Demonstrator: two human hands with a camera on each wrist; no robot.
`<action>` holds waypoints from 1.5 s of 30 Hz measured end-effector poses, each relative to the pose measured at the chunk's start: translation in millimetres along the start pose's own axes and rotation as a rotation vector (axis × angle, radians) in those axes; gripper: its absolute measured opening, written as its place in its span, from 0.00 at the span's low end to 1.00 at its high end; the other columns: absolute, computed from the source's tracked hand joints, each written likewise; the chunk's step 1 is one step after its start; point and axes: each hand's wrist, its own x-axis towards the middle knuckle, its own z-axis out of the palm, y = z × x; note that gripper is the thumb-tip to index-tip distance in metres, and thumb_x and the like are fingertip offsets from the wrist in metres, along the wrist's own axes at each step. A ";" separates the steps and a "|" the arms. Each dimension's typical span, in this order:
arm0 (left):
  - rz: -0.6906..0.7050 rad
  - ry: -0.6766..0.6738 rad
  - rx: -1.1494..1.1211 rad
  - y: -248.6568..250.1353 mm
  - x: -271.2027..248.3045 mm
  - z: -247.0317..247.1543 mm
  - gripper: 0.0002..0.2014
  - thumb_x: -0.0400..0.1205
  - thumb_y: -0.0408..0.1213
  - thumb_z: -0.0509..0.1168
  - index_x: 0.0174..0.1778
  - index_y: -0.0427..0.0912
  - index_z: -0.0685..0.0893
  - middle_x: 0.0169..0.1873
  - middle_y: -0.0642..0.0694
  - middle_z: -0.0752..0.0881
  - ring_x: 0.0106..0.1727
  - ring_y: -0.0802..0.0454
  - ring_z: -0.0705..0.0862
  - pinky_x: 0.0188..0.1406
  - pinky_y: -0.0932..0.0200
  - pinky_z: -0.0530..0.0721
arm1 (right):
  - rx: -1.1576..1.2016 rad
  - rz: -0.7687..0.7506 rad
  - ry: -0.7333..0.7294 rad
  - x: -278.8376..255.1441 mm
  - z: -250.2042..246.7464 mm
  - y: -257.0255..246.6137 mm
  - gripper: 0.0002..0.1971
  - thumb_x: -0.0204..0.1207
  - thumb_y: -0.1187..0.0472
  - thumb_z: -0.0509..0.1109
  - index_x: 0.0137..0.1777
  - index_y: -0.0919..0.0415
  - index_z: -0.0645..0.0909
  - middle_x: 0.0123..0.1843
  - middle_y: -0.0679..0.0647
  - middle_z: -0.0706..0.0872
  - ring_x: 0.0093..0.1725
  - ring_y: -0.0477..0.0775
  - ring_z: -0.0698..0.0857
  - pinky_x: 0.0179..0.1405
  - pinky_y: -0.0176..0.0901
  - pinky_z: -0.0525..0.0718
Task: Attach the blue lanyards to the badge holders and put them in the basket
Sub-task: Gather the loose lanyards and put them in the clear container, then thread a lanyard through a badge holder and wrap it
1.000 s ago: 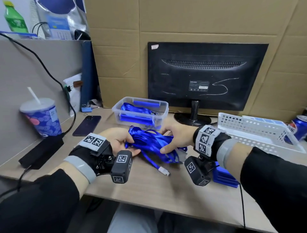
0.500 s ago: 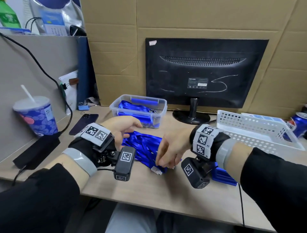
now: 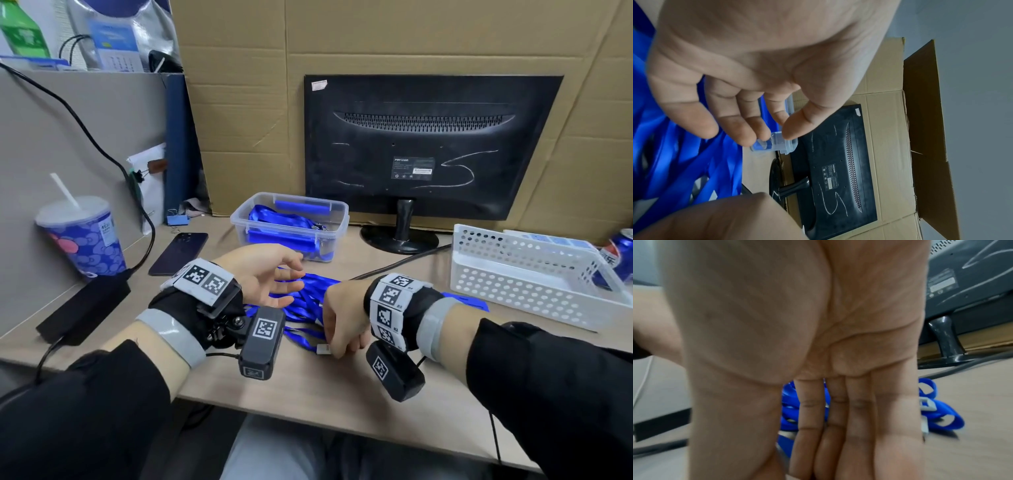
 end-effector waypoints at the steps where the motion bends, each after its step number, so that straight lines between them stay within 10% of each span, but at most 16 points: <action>1: 0.029 -0.027 0.003 -0.2 -0.5 -0.2 0.17 0.84 0.29 0.67 0.67 0.50 0.85 0.56 0.48 0.90 0.54 0.47 0.90 0.57 0.47 0.85 | 0.029 -0.013 -0.003 -2.1 -1.6 0.6 0.08 0.75 0.56 0.81 0.52 0.57 0.93 0.41 0.53 0.96 0.31 0.45 0.91 0.38 0.35 0.90; 6: 0.150 -0.203 0.019 3.1 -4.4 2.2 0.11 0.90 0.43 0.65 0.67 0.47 0.84 0.62 0.48 0.93 0.59 0.49 0.91 0.69 0.48 0.78 | 0.531 -0.228 0.109 -21.4 -28.4 19.3 0.09 0.81 0.64 0.78 0.56 0.69 0.89 0.46 0.61 0.96 0.43 0.53 0.94 0.48 0.44 0.93; 10: 0.260 -0.196 0.046 8.3 -3.8 7.7 0.24 0.86 0.63 0.65 0.61 0.45 0.87 0.42 0.45 0.89 0.34 0.50 0.80 0.53 0.51 0.80 | 0.910 -0.362 0.481 -39.1 -54.4 32.2 0.10 0.89 0.63 0.69 0.54 0.72 0.85 0.41 0.61 0.91 0.39 0.57 0.93 0.46 0.51 0.96; 13: 0.394 -0.113 0.029 12.3 -5.6 11.3 0.20 0.89 0.59 0.62 0.45 0.48 0.87 0.25 0.53 0.65 0.27 0.54 0.58 0.37 0.55 0.67 | 1.127 -0.483 0.624 -44.2 -61.3 37.0 0.12 0.92 0.59 0.64 0.54 0.67 0.83 0.45 0.63 0.91 0.40 0.59 0.92 0.46 0.51 0.96; 23: 0.531 -0.215 0.041 26.3 -22.8 17.5 0.22 0.94 0.48 0.57 0.38 0.55 0.90 0.28 0.52 0.64 0.33 0.51 0.54 0.35 0.56 0.66 | 1.006 -0.453 0.390 -40.3 -48.8 17.1 0.24 0.88 0.37 0.62 0.68 0.55 0.83 0.62 0.65 0.87 0.46 0.63 0.91 0.46 0.59 0.94; 30: 0.513 -0.129 -0.034 27.8 -19.6 14.2 0.02 0.90 0.38 0.68 0.57 0.49 0.82 0.29 0.54 0.66 0.28 0.55 0.55 0.24 0.62 0.62 | 1.140 -0.384 0.871 -39.4 -65.4 19.9 0.21 0.94 0.48 0.54 0.45 0.61 0.75 0.24 0.55 0.77 0.21 0.60 0.82 0.33 0.63 0.91; 35: 0.430 0.068 -0.122 23.2 -3.1 5.7 0.04 0.91 0.34 0.65 0.58 0.47 0.82 0.23 0.56 0.67 0.22 0.56 0.59 0.29 0.58 0.68 | 1.582 -0.407 1.252 -48.8 -87.7 38.7 0.13 0.92 0.58 0.48 0.48 0.57 0.70 0.43 0.58 0.93 0.39 0.64 0.94 0.38 0.54 0.92; 38: 0.368 0.116 -0.210 22.6 -0.4 7.2 0.08 0.93 0.37 0.60 0.48 0.50 0.79 0.24 0.54 0.67 0.21 0.56 0.61 0.32 0.57 0.69 | 1.379 -0.323 1.545 -44.5 -91.7 58.4 0.13 0.93 0.50 0.49 0.53 0.51 0.74 0.58 0.48 0.88 0.60 0.49 0.90 0.65 0.56 0.90; 45: 0.397 -0.183 -0.184 33.8 -9.3 52.8 0.12 0.94 0.37 0.55 0.57 0.47 0.85 0.29 0.52 0.76 0.27 0.55 0.66 0.34 0.57 0.71 | 1.109 -0.246 1.762 -74.3 -104.5 87.9 0.12 0.93 0.52 0.51 0.58 0.57 0.73 0.50 0.48 0.81 0.47 0.46 0.78 0.53 0.47 0.80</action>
